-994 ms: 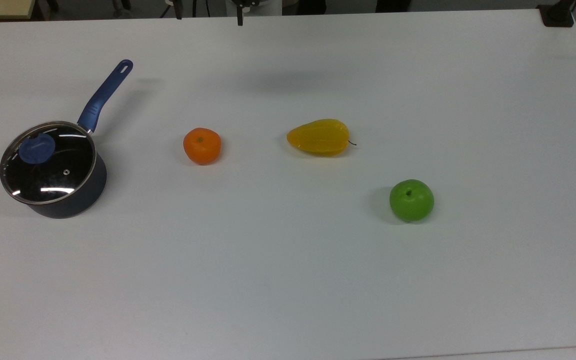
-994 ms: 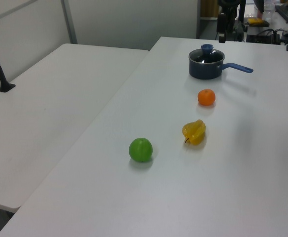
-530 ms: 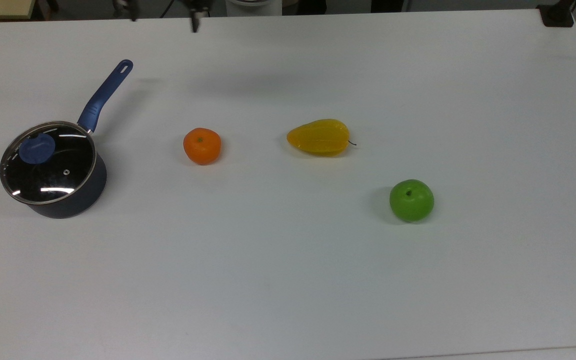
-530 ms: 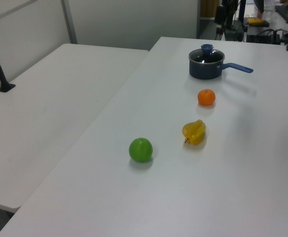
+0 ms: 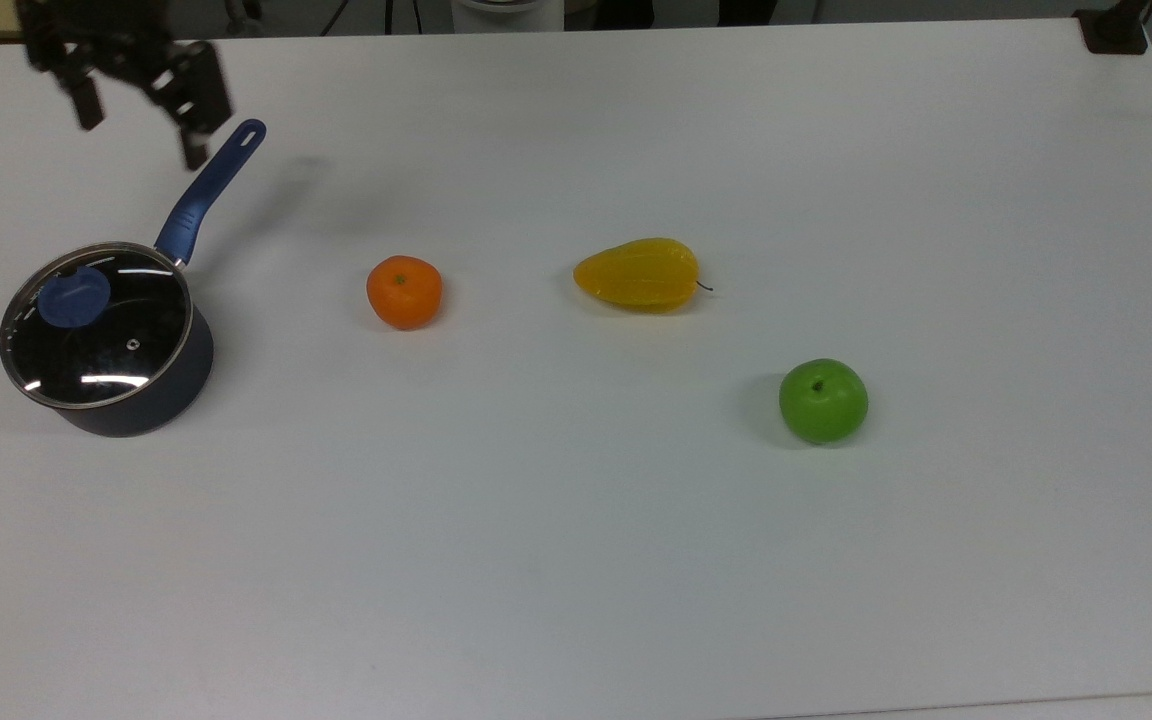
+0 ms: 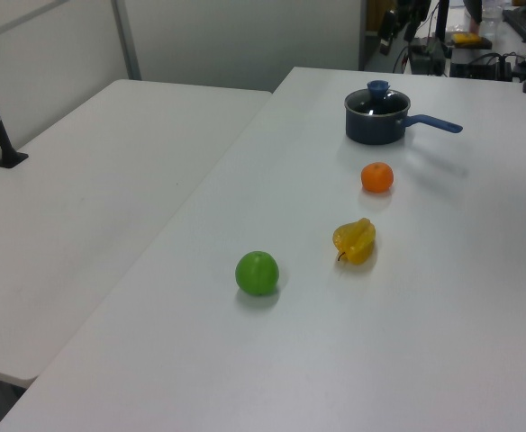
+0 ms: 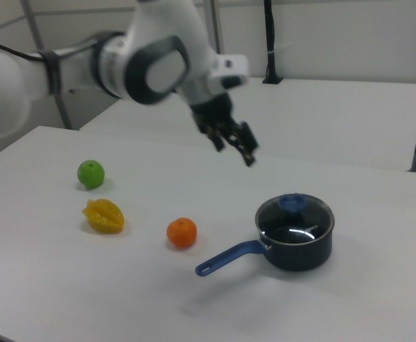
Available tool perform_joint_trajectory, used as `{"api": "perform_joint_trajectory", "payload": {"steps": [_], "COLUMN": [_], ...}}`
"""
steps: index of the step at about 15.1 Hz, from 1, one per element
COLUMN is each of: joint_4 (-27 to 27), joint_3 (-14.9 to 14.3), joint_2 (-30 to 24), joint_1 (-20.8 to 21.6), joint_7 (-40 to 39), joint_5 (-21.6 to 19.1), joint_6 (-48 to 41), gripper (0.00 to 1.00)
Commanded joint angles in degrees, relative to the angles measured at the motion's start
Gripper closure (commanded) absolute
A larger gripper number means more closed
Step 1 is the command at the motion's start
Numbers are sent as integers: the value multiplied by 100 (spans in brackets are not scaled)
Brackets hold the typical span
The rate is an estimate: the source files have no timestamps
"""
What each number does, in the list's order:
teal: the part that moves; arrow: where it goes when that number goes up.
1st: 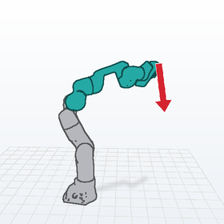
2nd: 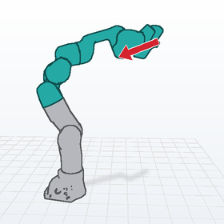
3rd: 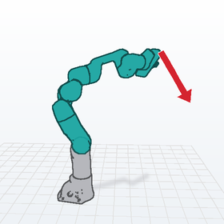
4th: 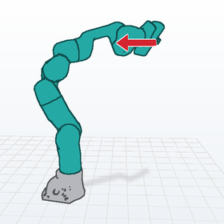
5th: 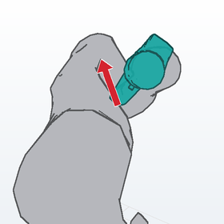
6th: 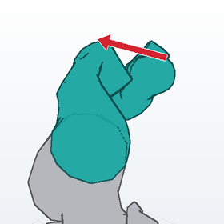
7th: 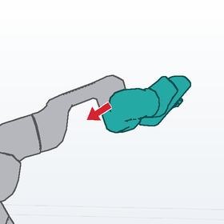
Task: Open lid
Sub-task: 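Move the open gripper over the blue knob of the saucepan lid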
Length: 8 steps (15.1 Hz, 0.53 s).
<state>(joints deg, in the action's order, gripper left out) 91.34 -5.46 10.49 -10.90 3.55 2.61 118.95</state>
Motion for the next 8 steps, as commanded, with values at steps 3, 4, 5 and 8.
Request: {"api": "perform_joint_trajectory", "payload": {"steps": [3,4,5,8], "joint_4": [-3,6,6,32], "joint_3": [10,10,18,19], "joint_2": [593,681,778,1120], "joint_1": [-439,-492,-553,-589], "joint_7": [-38,-30,-38,-143], "joint_5": [-7,-15,-15,-15], "joint_6": [1163,1348,1445,1752], "gripper": [0,0,0,0]}}
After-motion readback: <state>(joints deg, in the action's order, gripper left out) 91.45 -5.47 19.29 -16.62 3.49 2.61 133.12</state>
